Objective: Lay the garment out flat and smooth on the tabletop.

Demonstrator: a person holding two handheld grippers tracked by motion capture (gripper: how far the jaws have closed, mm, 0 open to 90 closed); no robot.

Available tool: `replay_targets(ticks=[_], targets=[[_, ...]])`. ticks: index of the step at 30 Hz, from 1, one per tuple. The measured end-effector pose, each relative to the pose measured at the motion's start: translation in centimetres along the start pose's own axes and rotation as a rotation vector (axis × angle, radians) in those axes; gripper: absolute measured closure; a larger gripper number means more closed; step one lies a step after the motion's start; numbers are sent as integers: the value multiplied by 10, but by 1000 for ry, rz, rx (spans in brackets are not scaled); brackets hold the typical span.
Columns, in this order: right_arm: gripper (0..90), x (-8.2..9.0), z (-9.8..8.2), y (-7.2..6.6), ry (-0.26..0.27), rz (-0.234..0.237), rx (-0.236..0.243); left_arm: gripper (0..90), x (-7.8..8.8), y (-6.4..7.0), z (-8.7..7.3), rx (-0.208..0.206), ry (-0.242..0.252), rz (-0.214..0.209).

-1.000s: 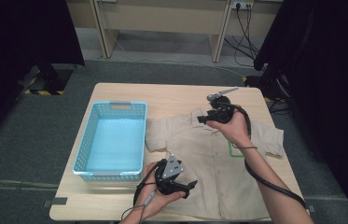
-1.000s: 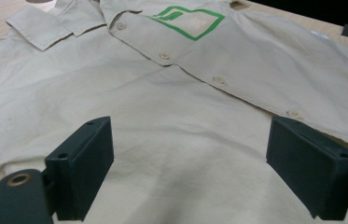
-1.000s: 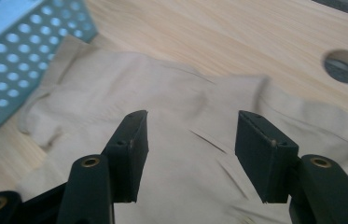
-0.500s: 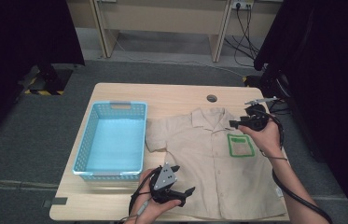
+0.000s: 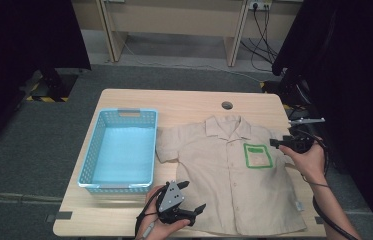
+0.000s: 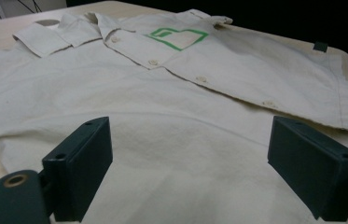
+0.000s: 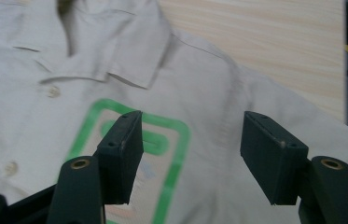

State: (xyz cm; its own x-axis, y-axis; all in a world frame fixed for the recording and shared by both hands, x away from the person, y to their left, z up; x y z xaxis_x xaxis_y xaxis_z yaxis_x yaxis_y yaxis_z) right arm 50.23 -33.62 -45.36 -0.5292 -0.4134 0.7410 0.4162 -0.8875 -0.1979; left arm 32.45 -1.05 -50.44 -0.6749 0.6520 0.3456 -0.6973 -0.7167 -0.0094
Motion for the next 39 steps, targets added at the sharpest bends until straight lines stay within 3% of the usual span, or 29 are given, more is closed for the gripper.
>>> replay_targets(ticks=[6, 12, 16, 25, 39], targets=[[400, 13, -18, 25, 6, -57, -57, 132, 0, 1, 0, 17, -6, -8], [401, 18, -38, 54, -47, -127, -97, 133, 2, 2, 0, 24, 0, -5], [402, 19, -47, 67, -61, -141, -124, 130, 1, -1, 0, 44, -1, 10], [404, 18, -57, 77, -62, -158, -162, 112, 4, -1, 1, 53, 28, 19], [405, 15, -66, 80, -63, -158, -188, 114, 5, -2, 1, 49, 41, 41]])
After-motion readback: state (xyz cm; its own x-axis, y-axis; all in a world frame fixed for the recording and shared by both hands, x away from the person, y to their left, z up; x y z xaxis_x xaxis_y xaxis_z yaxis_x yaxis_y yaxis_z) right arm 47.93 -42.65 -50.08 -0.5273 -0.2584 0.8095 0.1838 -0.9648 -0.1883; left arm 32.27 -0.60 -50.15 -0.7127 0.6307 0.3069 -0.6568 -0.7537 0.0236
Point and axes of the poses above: each handheld gripper's, and its own axes: x roughly backward along the jaws, z roughly out of its top, y roughly to its right, the point moved 8 cm from there along -x, roughly forward along the jaws, and after that the axes turned 11 degrees about z, right-handed, at the moved point
